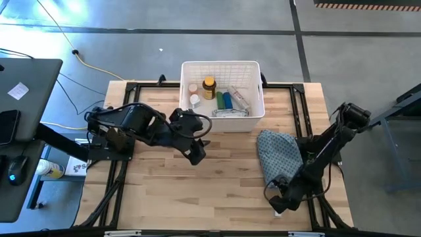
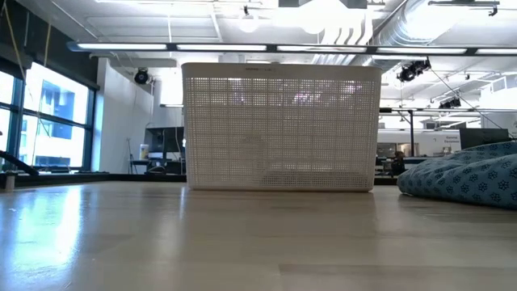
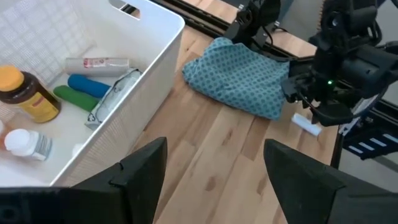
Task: Pick & place medical supplies in basket/bin
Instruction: Put the white rolled gauze into the white bin
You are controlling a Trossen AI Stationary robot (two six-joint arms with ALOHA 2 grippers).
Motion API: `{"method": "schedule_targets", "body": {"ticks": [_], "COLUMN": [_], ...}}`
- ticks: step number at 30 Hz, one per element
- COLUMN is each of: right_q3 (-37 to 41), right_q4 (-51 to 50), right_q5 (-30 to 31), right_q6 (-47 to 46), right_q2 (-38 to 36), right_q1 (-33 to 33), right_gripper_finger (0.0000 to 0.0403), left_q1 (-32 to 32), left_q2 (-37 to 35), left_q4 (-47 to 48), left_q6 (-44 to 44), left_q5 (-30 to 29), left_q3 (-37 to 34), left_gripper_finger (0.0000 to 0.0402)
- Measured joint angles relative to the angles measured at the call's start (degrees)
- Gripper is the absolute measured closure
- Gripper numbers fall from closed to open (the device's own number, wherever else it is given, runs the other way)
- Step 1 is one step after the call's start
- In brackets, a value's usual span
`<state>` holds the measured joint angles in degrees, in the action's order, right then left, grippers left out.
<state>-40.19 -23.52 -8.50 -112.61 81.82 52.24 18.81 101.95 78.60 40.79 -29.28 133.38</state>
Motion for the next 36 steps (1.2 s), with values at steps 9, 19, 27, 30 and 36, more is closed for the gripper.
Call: {"method": "schedule_targets", "body": {"ticks": [9,19,27,30,36], "right_q3": [0.64,0.62,0.59,0.37,-1.23], "right_q4": [0.62,10.38,10.86,10.99,10.68], "right_q5": [-1.54,-6.14,-5.88,-4.09,-1.95], "right_q6": [-0.67,-1.47,-1.10,-0.58,1.15], "right_q2": [0.89,9.09,8.93,7.94,7.03], "right_q1": [-3.93,-4.36,-4.34,-4.38,-5.98], "right_gripper_finger": [0.0175,0.0198,0.0228,0.0254,0.0315], "left_q1": [-0.09,-0.07,-0.09,-0.72,-3.61], "left_q2": [0.00,0.00,-0.27,-1.60,-6.46], "left_q4": [-0.99,-0.51,0.89,2.87,1.12], "left_q6": [-3.05,-3.26,-5.91,-6.06,-11.15], "left_q5": [-0.28,-0.22,0.82,-0.76,-2.43], "left_q3": [0.00,0.00,0.04,0.25,1.31], "left_gripper_finger": [0.0103,0.0103,0.0103,0.0103,0.0103]}}
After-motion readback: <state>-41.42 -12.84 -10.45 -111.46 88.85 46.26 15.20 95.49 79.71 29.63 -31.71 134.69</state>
